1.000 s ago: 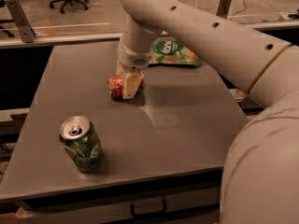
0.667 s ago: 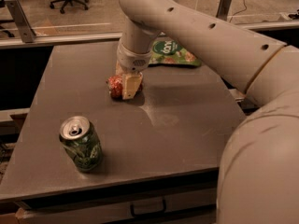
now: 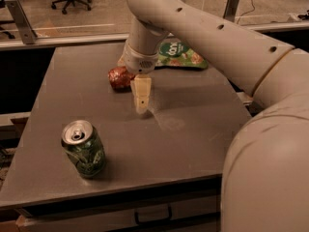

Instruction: Knock coke can over

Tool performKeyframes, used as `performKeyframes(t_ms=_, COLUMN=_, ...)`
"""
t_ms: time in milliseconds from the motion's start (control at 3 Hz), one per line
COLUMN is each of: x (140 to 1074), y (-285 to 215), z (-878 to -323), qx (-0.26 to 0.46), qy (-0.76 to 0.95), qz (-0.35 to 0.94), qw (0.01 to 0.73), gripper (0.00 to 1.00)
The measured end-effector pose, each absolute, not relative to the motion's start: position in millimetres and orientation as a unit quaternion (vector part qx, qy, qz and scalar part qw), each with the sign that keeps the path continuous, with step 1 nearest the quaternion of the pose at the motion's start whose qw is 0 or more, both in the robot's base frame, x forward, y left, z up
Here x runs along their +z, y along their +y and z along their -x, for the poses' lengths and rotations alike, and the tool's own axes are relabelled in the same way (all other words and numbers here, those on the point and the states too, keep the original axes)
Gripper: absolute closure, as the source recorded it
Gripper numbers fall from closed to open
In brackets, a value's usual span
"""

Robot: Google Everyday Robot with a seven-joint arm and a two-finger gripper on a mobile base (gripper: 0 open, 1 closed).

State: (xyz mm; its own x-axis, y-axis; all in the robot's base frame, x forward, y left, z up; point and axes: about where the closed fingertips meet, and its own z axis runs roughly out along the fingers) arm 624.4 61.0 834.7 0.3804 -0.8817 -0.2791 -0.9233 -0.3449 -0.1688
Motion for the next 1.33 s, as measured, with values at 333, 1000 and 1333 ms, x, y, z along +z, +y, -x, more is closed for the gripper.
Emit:
performKeyframes(t_ms=333, x=836, y=58, z=-629, qx=0.081, qy=0.556, qz=0.813, qw=0.155, gripper=0.0)
performKeyframes(t_ms=1000, x=846, y=34, z=-649, qx=0.122, qy=0.584, qz=0.778, qw=0.197, gripper=0.0)
performKeyframes(t_ms=1333, x=888, y=-7, z=-665, qx=0.161, qy=0.611, qz=0.719, qw=0.289, gripper=0.0)
